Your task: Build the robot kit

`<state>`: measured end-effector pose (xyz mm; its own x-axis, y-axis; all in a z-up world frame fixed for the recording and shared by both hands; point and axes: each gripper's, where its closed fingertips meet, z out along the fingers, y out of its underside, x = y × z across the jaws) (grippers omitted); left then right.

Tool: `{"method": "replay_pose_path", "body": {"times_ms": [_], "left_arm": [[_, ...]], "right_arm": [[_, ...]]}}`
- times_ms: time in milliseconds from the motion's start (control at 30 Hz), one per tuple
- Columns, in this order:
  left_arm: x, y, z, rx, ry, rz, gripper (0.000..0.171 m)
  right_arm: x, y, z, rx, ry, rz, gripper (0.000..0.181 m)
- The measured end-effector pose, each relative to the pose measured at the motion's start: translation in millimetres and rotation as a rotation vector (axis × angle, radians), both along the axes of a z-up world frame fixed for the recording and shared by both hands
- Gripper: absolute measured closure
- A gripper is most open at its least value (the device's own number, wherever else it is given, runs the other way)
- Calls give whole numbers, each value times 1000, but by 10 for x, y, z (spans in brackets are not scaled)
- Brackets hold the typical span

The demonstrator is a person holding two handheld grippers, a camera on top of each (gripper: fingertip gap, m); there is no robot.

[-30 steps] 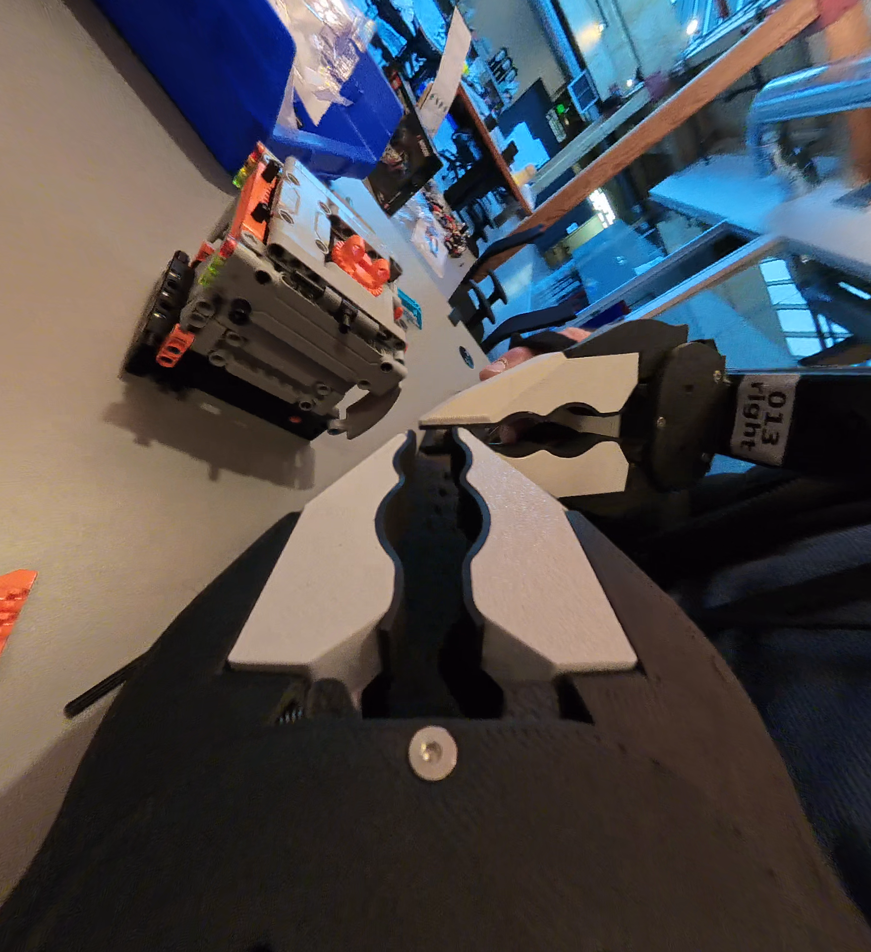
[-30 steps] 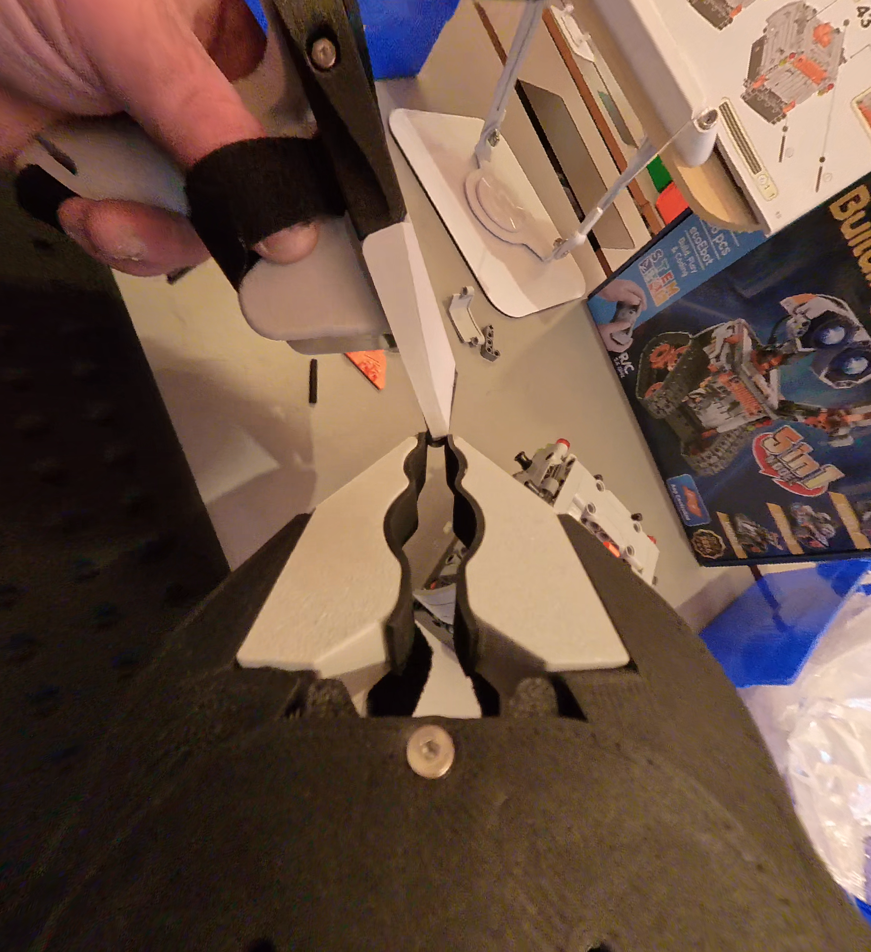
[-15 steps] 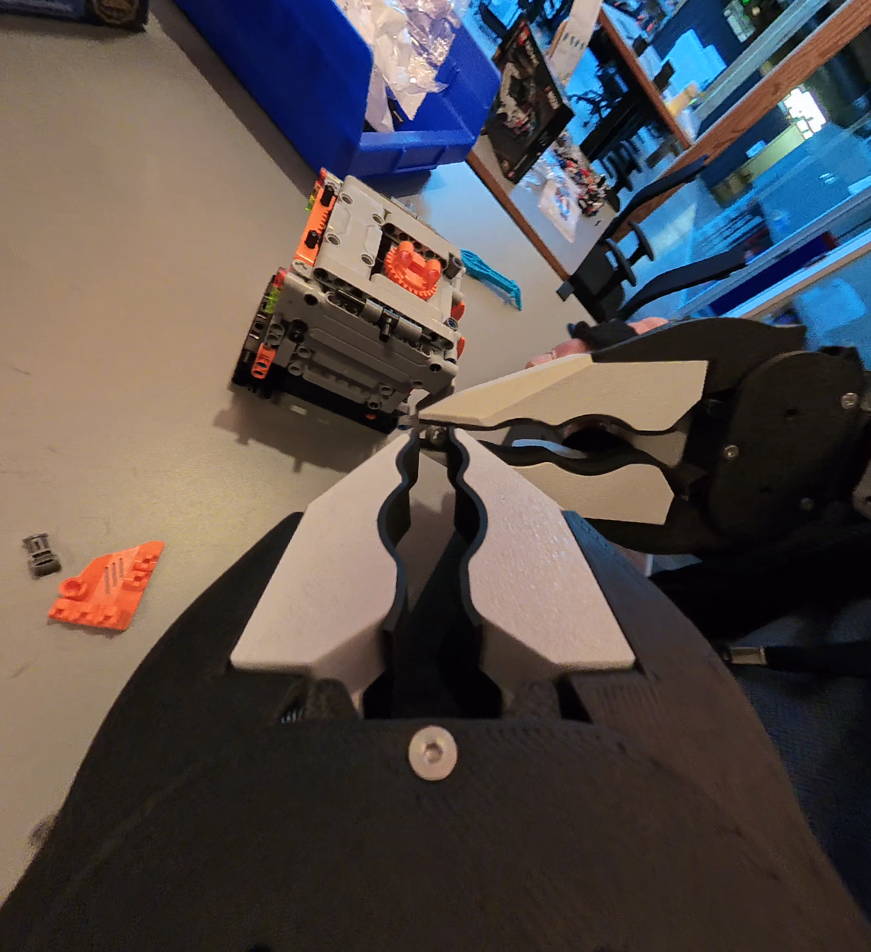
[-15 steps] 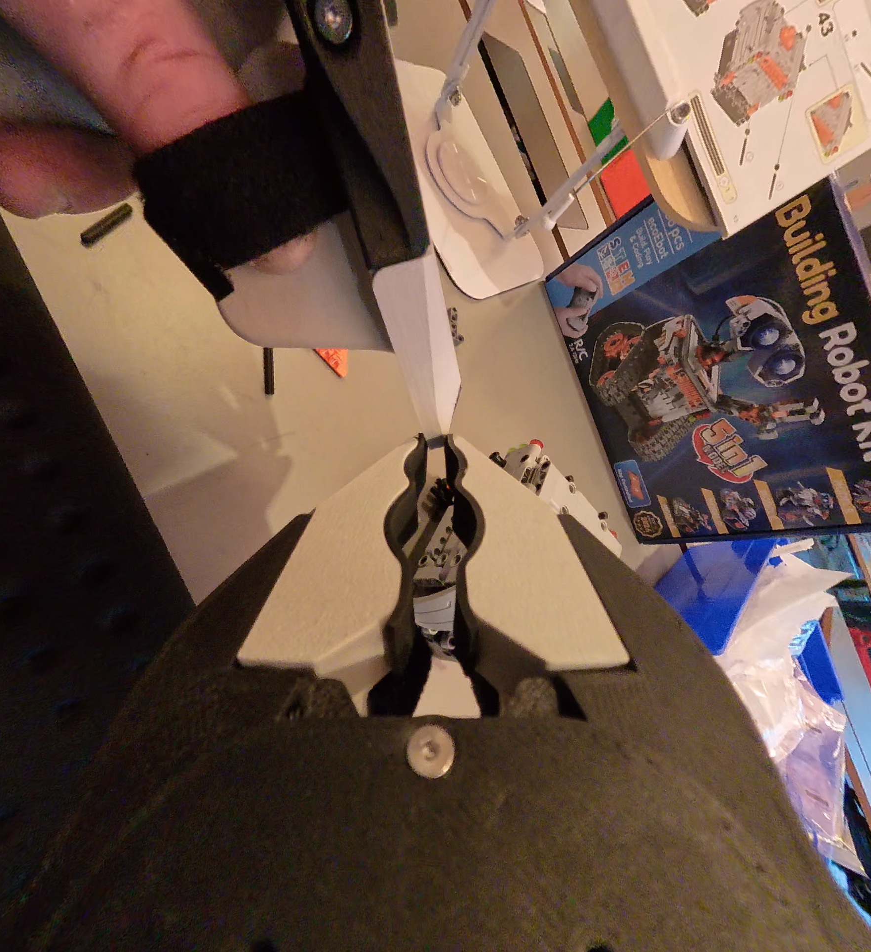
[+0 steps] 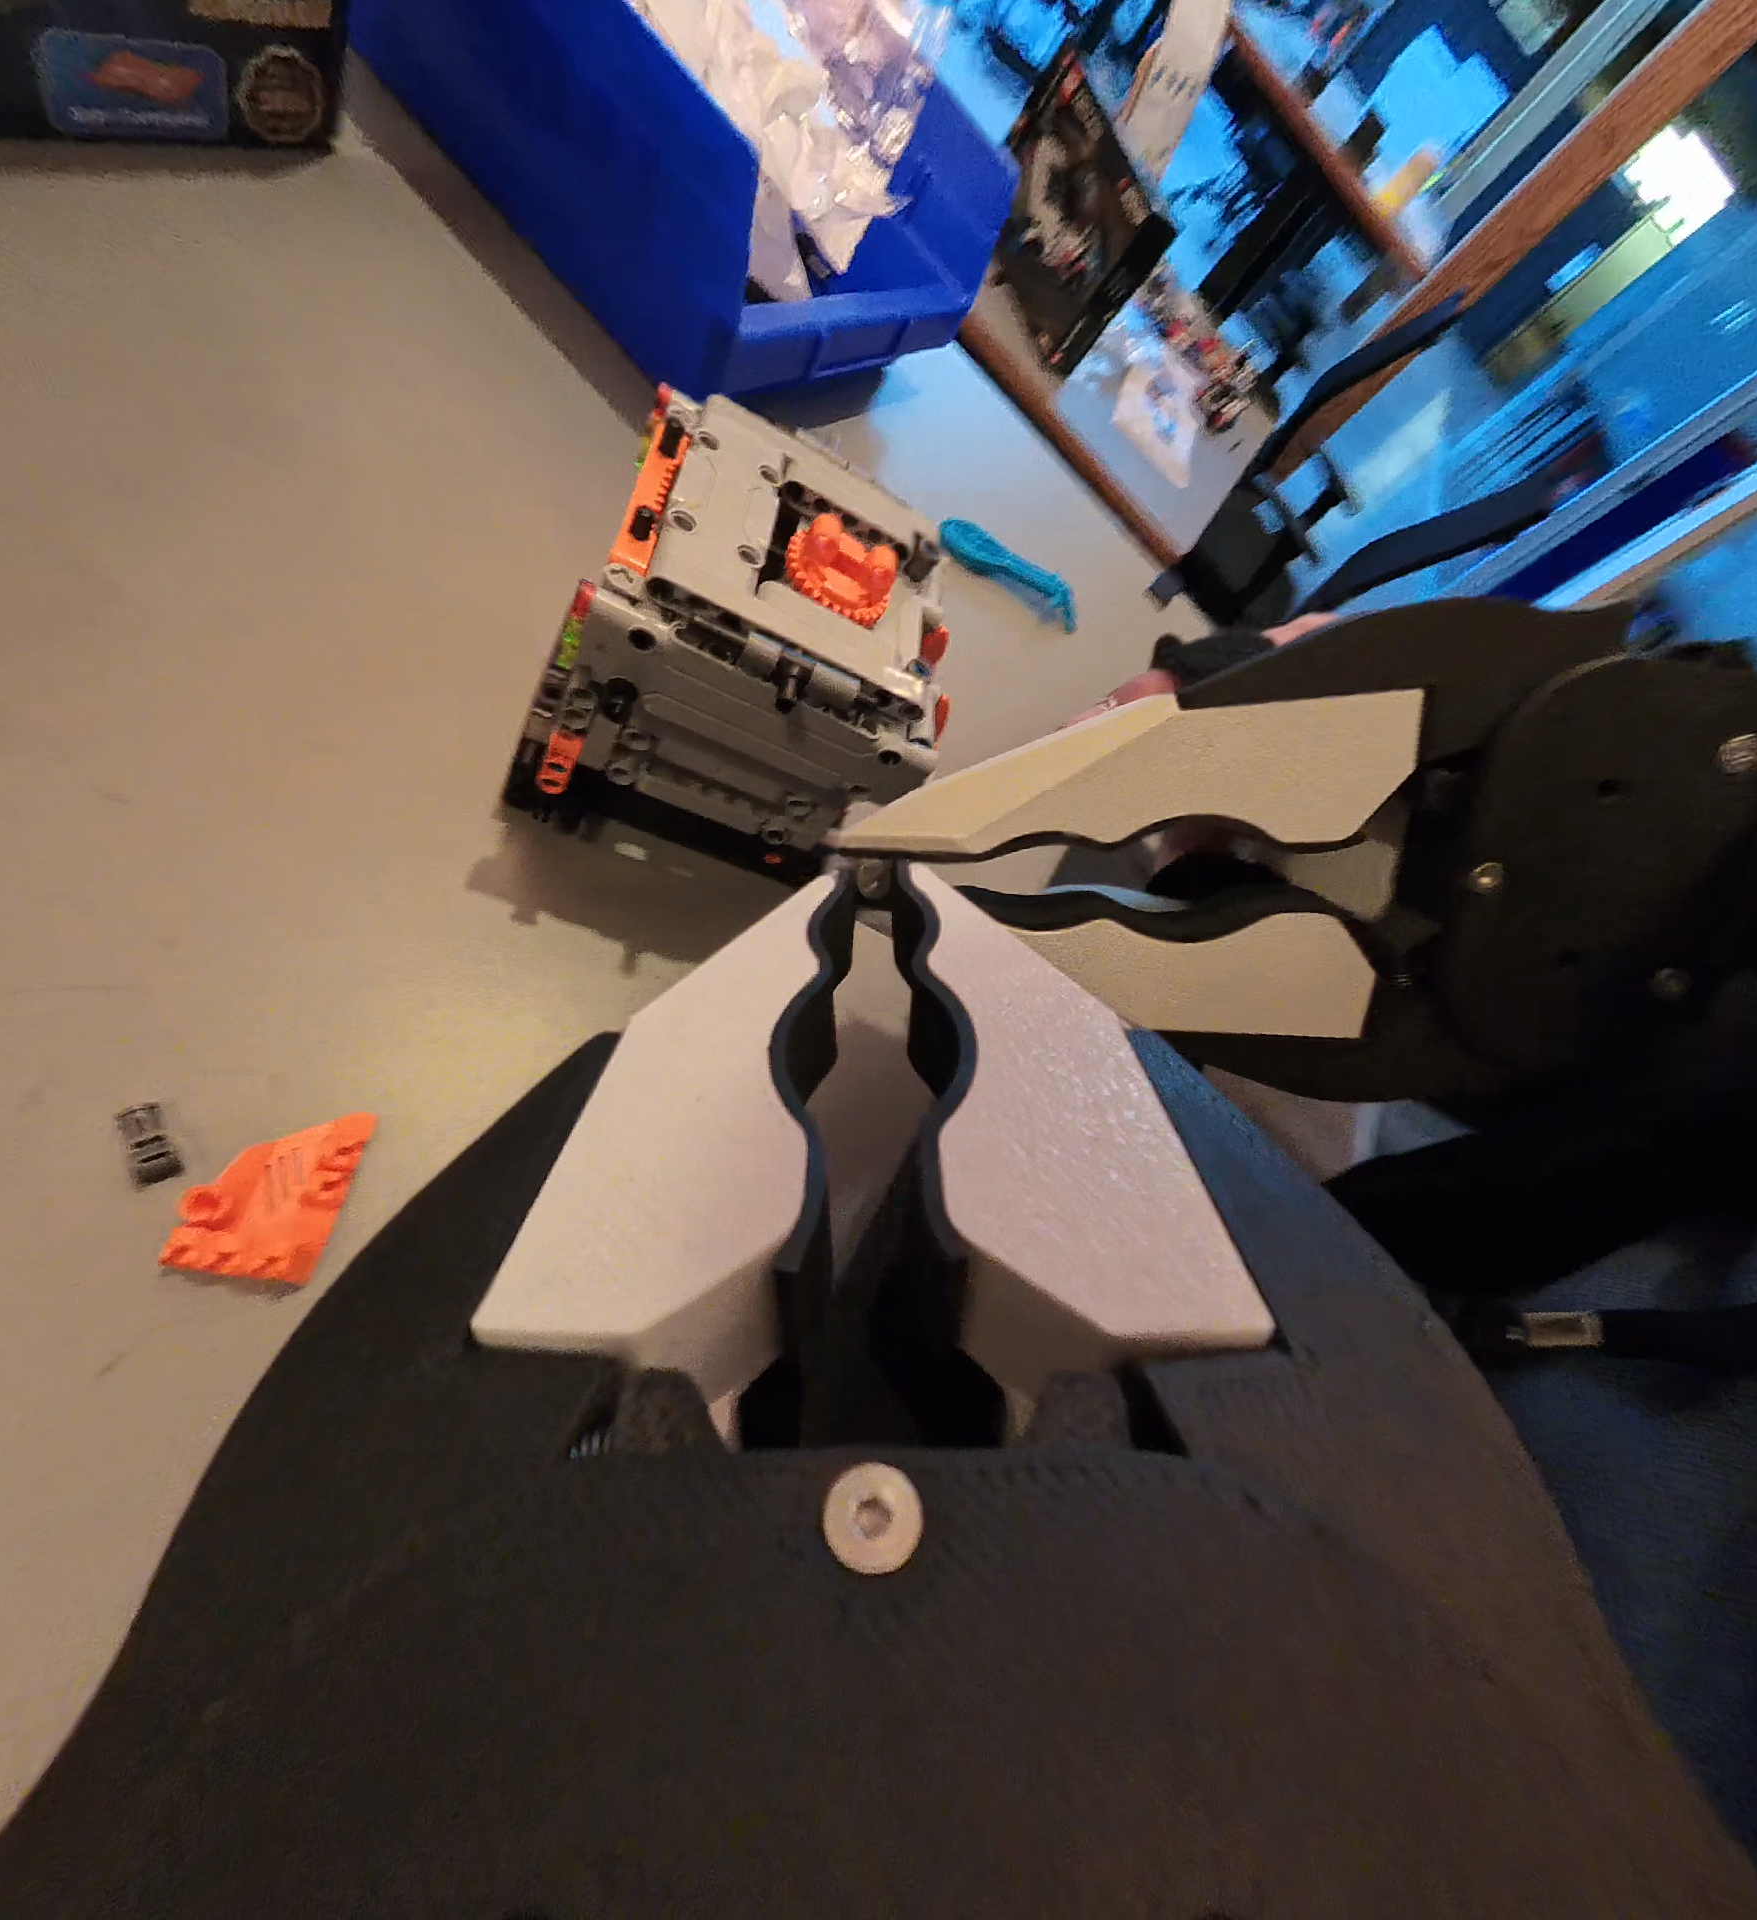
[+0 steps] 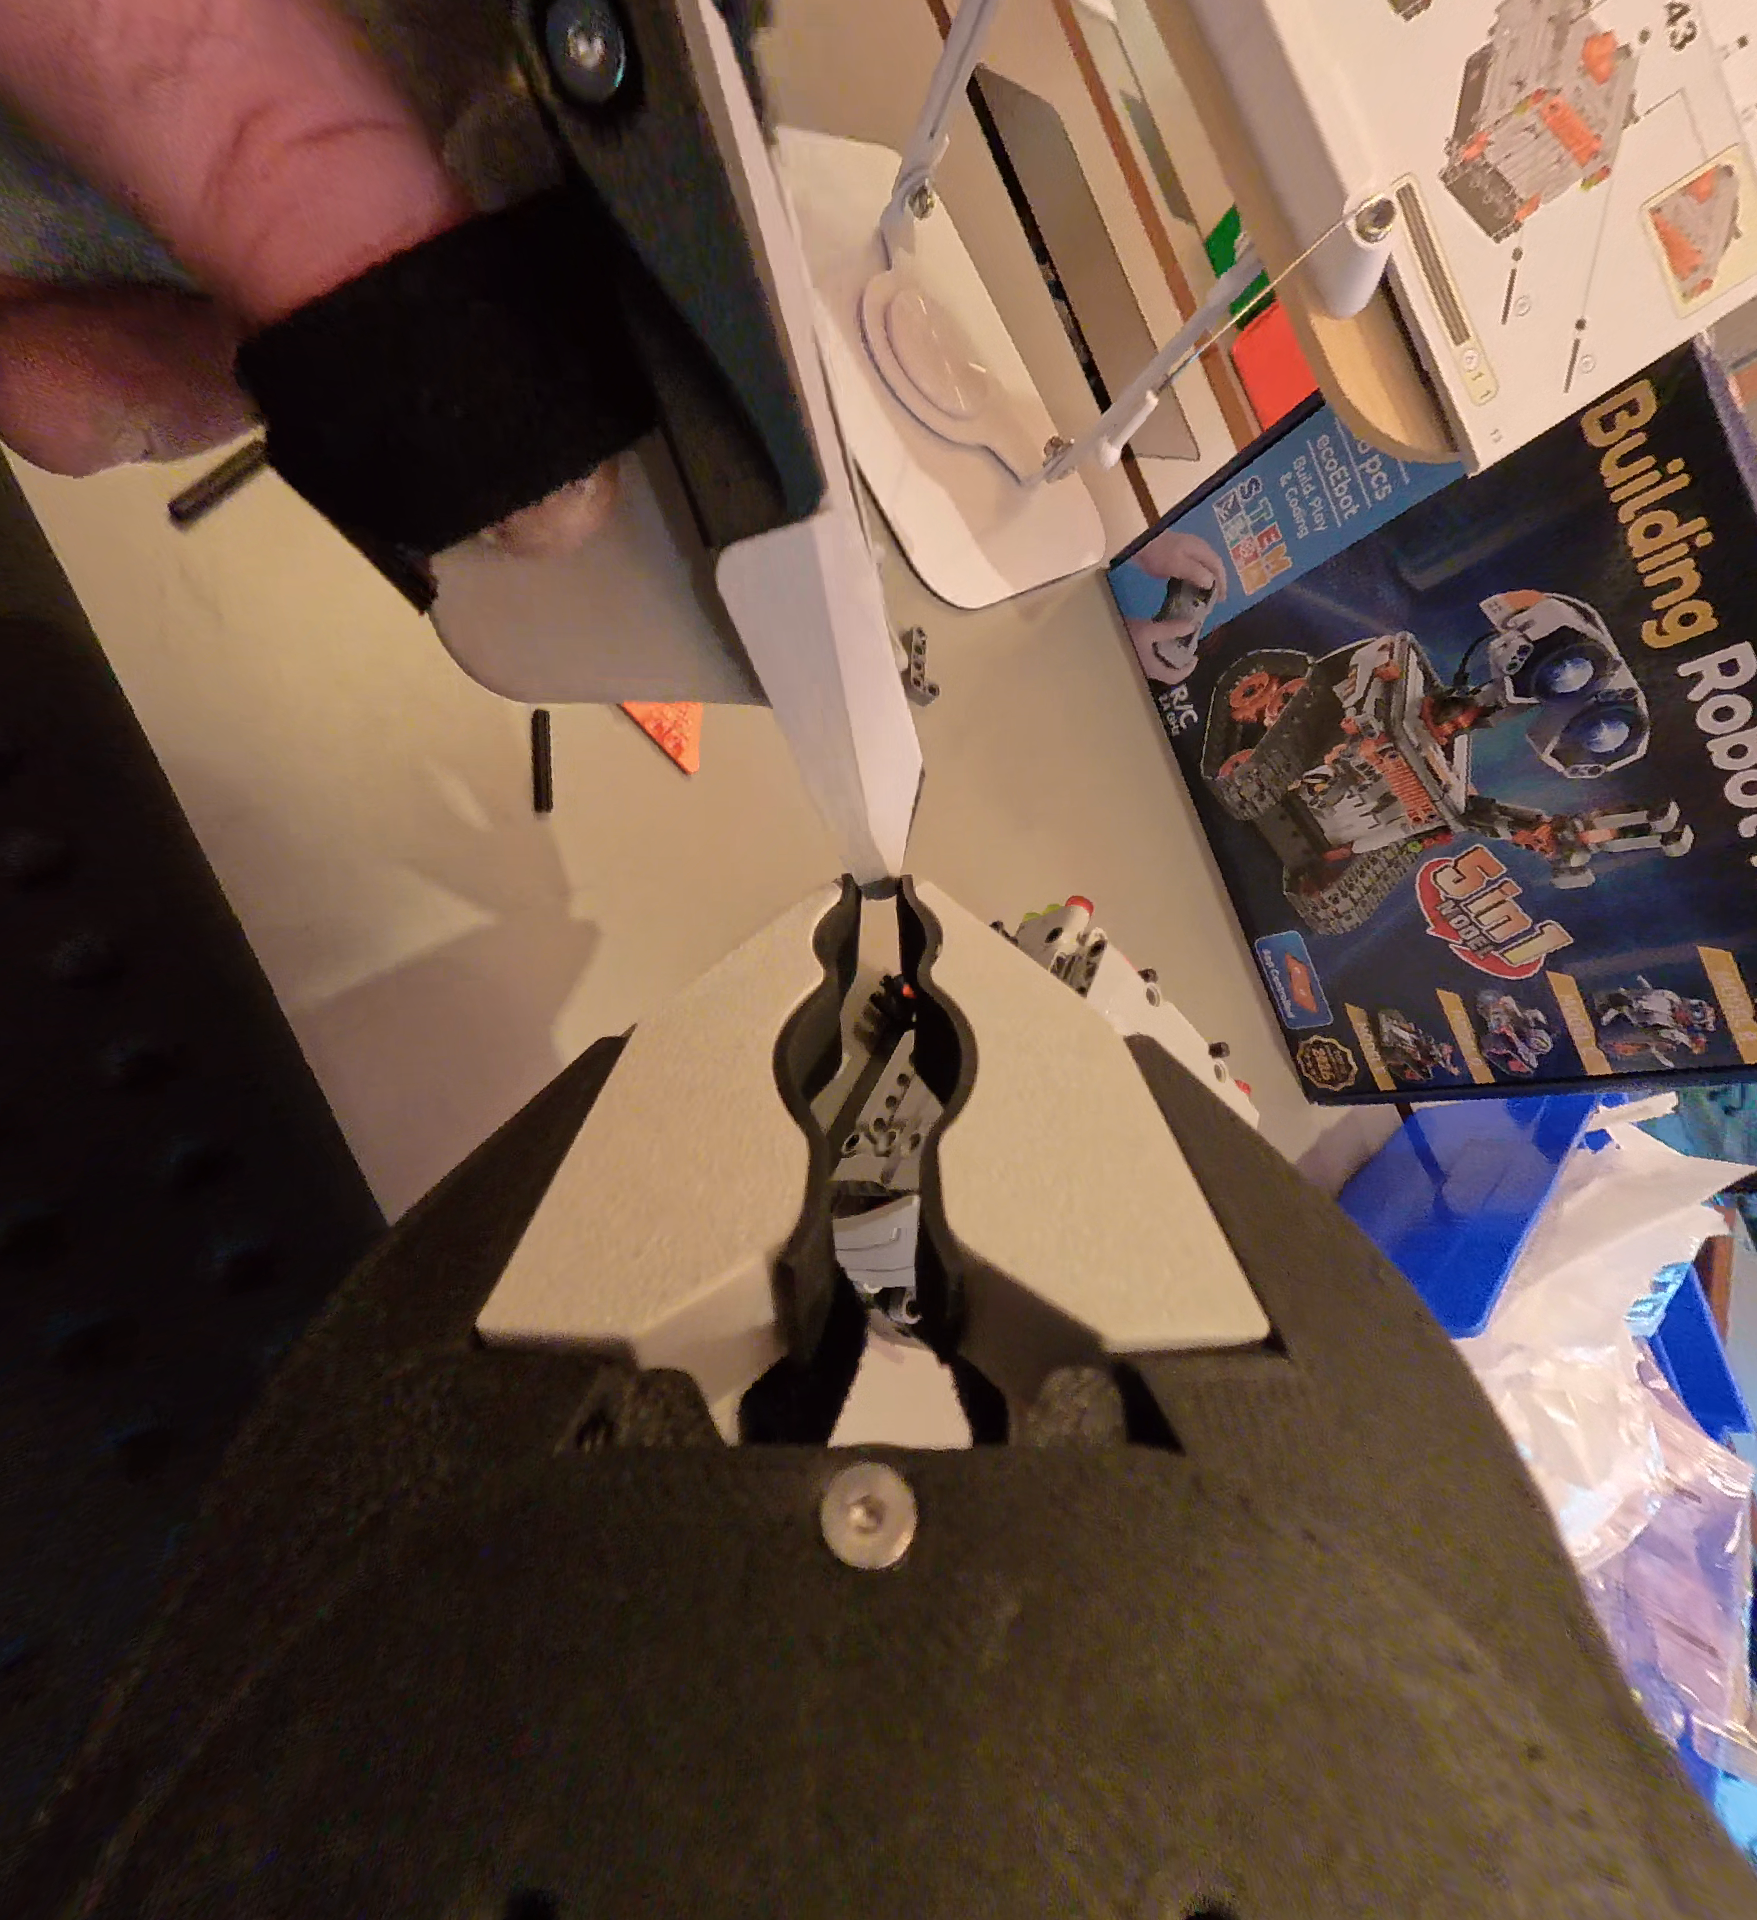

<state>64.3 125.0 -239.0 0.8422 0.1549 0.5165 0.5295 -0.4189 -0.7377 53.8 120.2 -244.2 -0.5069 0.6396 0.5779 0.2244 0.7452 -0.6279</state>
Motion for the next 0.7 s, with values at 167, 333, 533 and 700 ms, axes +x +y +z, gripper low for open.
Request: {"method": "replay_pose_path", "body": {"times_ms": [167, 333, 533, 700], "left_arm": [[49, -8, 143, 191, -299, -84, 168], [108, -33, 267, 367, -567, -206, 168], [114, 30, 222, 366, -565, -220, 168], [126, 67, 92, 295, -479, -204, 168]], "right_arm": [[57, -23, 117, -81, 29, 69, 177], [135, -34, 220, -209, 27, 154, 181], [142, 33, 165, -182, -8, 117, 181], [155, 61, 33, -145, -103, 102, 181]]}}
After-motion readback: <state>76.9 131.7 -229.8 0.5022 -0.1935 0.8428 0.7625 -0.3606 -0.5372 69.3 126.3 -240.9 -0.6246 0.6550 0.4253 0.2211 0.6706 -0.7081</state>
